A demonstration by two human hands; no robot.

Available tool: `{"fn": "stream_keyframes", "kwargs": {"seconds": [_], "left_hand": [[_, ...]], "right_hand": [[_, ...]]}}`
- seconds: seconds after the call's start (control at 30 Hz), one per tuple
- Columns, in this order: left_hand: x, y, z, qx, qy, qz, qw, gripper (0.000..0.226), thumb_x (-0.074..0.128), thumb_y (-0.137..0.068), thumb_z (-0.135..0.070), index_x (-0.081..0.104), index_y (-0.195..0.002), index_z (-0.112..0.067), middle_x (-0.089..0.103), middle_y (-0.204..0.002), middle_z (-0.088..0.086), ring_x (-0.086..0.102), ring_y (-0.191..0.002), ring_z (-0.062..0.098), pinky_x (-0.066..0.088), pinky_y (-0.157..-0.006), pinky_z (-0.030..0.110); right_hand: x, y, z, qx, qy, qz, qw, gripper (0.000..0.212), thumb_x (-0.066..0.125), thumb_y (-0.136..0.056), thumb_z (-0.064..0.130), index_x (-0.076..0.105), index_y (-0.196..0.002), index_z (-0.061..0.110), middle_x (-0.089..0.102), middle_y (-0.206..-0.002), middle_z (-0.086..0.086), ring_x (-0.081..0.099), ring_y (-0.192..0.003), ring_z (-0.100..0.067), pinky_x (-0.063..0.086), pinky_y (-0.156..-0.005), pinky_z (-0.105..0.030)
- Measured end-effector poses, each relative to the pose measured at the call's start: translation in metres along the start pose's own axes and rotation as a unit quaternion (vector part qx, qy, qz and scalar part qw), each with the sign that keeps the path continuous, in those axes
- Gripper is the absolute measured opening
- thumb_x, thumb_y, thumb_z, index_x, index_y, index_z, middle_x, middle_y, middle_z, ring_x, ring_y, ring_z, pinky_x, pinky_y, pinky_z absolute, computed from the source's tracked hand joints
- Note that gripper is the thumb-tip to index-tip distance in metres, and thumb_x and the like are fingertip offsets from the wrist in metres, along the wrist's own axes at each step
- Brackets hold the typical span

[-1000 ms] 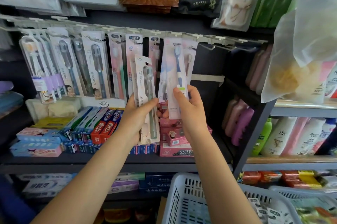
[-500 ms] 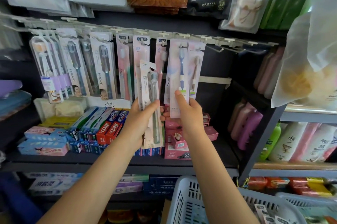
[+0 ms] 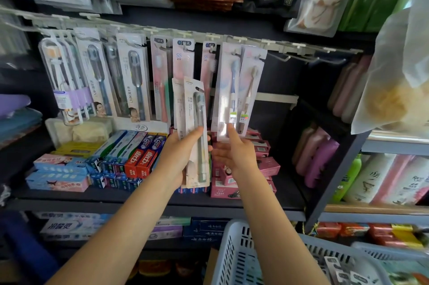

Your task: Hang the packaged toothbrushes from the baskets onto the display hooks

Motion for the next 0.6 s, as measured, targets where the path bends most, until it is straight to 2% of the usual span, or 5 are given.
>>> {"fn": "stream_keyframes", "kwargs": {"seconds": [0.07,0.23,0.4,0.5,0.6], "left_hand": [[-0.001,-0.001,0.001,0.005,-0.001,-0.003,1.0,0.033,0.073,-0.091,-0.036,0.068,-0.122,-0.029,0.077,-0.107,-0.005,0.073,-0.097,0.014,0.059,-0.086,0.039],[0.004,0.001,-0.001,0.024,0.0,0.006,1.0,0.028,0.078,-0.087,-0.023,0.071,-0.115,-0.027,0.078,-0.1,-0.011,0.073,-0.088,0.002,0.056,-0.069,0.023],[0.004,0.004,-0.003,0.026,-0.01,0.003,1.0,0.031,0.082,-0.083,-0.025,0.073,-0.112,-0.025,0.078,-0.1,-0.005,0.074,-0.098,0.016,0.059,-0.087,0.041],[0.005,0.007,-0.007,0.033,-0.016,0.025,0.999,0.023,0.079,-0.085,-0.022,0.073,-0.107,-0.022,0.079,-0.098,-0.003,0.075,-0.094,0.014,0.058,-0.087,0.038],[0.001,0.01,-0.007,0.033,-0.028,0.027,0.999,0.019,0.078,-0.087,-0.018,0.073,-0.105,-0.023,0.079,-0.098,-0.006,0.074,-0.094,0.009,0.054,-0.087,0.032]], "right_hand": [[-0.007,0.0,-0.012,0.013,0.021,-0.015,1.0,0.052,0.07,-0.093,0.043,0.052,-0.121,0.004,0.071,-0.096,-0.013,0.071,-0.056,-0.019,0.057,-0.051,-0.029],[0.003,0.024,-0.011,-0.054,0.082,0.097,0.99,0.035,0.064,-0.097,0.043,0.064,-0.104,0.008,0.066,-0.081,-0.007,0.06,-0.062,-0.016,0.048,-0.057,-0.03],[0.008,0.049,0.015,-0.168,0.146,0.164,0.961,0.015,0.072,-0.094,0.023,0.066,-0.09,0.01,0.063,-0.068,0.006,0.054,-0.056,-0.006,0.045,-0.058,-0.019],[0.001,0.05,0.023,-0.176,0.105,0.151,0.967,0.01,0.07,-0.095,0.021,0.067,-0.093,0.012,0.073,-0.087,-0.011,0.065,-0.074,-0.021,0.055,-0.076,-0.038],[-0.003,0.049,0.028,-0.18,0.073,0.126,0.973,0.011,0.07,-0.093,0.026,0.067,-0.093,0.015,0.073,-0.101,-0.022,0.068,-0.088,-0.035,0.053,-0.095,-0.059]]}}
Point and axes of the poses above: each hand's wrist, its own y-axis away from the middle knuckle, its own x-axis out of the palm, z = x × y, the point moved 9 cm from there along -y, towards the middle knuckle
